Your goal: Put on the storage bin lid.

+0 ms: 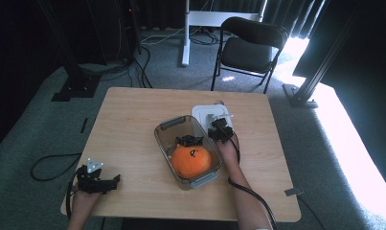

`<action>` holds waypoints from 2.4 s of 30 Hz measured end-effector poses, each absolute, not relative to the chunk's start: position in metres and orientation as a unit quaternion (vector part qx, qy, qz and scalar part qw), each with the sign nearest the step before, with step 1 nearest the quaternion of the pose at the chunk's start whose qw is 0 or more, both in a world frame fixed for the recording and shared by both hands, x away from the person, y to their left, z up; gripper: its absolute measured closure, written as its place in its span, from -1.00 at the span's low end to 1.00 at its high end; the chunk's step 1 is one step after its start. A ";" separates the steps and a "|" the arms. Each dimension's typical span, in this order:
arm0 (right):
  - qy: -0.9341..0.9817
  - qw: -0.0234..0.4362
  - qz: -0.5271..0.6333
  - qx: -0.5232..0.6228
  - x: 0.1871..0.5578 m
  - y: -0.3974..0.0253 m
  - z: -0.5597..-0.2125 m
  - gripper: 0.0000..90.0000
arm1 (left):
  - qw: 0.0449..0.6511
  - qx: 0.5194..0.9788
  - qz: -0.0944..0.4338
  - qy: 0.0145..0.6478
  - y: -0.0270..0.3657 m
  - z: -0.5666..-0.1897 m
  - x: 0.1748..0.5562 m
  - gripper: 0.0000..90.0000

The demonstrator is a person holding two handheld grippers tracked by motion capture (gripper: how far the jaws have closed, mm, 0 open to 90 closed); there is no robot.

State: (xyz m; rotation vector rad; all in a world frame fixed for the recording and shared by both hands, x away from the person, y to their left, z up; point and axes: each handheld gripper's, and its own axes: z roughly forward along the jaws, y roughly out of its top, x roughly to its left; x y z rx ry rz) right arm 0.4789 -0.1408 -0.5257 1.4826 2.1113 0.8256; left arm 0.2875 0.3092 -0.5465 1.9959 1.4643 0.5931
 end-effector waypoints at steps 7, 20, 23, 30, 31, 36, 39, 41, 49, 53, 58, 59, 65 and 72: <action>0.757 0.200 0.310 0.539 0.473 -0.149 -0.519 0.49 | 0.294 0.749 0.223 0.550 0.309 -0.547 0.288 -0.98; 0.749 0.202 0.330 0.538 0.453 -0.174 -0.495 0.49 | 0.294 0.749 0.223 0.550 0.309 -0.547 0.288 -0.98; 0.749 0.206 0.329 0.537 0.447 -0.181 -0.492 0.49 | 0.294 0.749 0.223 0.550 0.309 -0.547 0.288 -0.98; 0.743 0.209 0.333 0.541 0.436 -0.196 -0.485 0.49 | 0.294 0.749 0.223 0.550 0.309 -0.547 0.288 -0.98; 0.744 0.211 0.333 0.540 0.434 -0.197 -0.484 0.49 | 0.293 0.749 0.223 0.550 0.309 -0.547 0.288 -0.98; 0.742 0.215 0.335 0.539 0.427 -0.205 -0.475 0.49 | 0.294 0.749 0.223 0.550 0.309 -0.547 0.288 -0.98; 0.741 0.221 0.338 0.537 0.421 -0.210 -0.469 0.49 | 0.293 0.749 0.223 0.550 0.309 -0.547 0.288 -0.98; 0.741 0.223 0.340 0.535 0.418 -0.213 -0.464 0.49 | 0.293 0.749 0.223 0.550 0.309 -0.547 0.288 -0.98; 0.738 0.234 0.347 0.529 0.407 -0.218 -0.445 0.49 | 0.294 0.749 0.223 0.550 0.309 -0.547 0.288 -0.98; 0.737 0.233 0.356 0.526 0.402 -0.220 -0.436 0.49 | 0.293 0.749 0.223 0.550 0.309 -0.547 0.288 -0.98; 0.735 0.239 0.365 0.519 0.396 -0.220 -0.424 0.49 | 0.294 0.749 0.223 0.550 0.309 -0.547 0.288 -0.98; 0.734 0.240 0.368 0.518 0.395 -0.220 -0.422 0.49 | 0.294 0.749 0.223 0.550 0.309 -0.547 0.288 -0.98; 0.736 0.242 0.380 0.506 0.389 -0.218 -0.408 0.49 | 0.294 0.749 0.223 0.550 0.309 -0.547 0.288 -0.98; 0.740 0.240 0.402 0.482 0.378 -0.208 -0.391 0.49 | 0.293 0.749 0.223 0.550 0.309 -0.547 0.288 -0.98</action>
